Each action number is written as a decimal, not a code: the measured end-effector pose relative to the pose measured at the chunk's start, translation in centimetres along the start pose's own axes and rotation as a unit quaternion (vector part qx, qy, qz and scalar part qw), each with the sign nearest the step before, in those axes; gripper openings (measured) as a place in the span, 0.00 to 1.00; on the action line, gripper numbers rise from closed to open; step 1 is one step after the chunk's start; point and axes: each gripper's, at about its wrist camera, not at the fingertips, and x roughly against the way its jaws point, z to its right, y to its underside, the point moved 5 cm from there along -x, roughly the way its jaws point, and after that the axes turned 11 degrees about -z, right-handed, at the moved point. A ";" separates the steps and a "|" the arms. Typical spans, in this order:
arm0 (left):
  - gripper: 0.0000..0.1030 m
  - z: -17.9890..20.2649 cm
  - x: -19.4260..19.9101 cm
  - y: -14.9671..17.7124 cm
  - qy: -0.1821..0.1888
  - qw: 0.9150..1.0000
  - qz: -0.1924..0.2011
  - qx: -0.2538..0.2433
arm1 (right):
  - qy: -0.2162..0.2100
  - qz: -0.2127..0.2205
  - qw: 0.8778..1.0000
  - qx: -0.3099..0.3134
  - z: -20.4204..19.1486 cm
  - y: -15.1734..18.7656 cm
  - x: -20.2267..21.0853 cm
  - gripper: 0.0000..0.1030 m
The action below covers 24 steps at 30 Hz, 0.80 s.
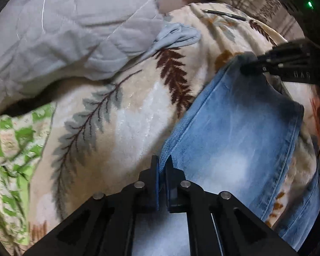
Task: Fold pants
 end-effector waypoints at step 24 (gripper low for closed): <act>0.04 23.1 8.1 21.0 0.032 0.996 0.044 -0.065 | -0.020 0.059 0.998 -0.026 -3.7 29.4 11.9 0.09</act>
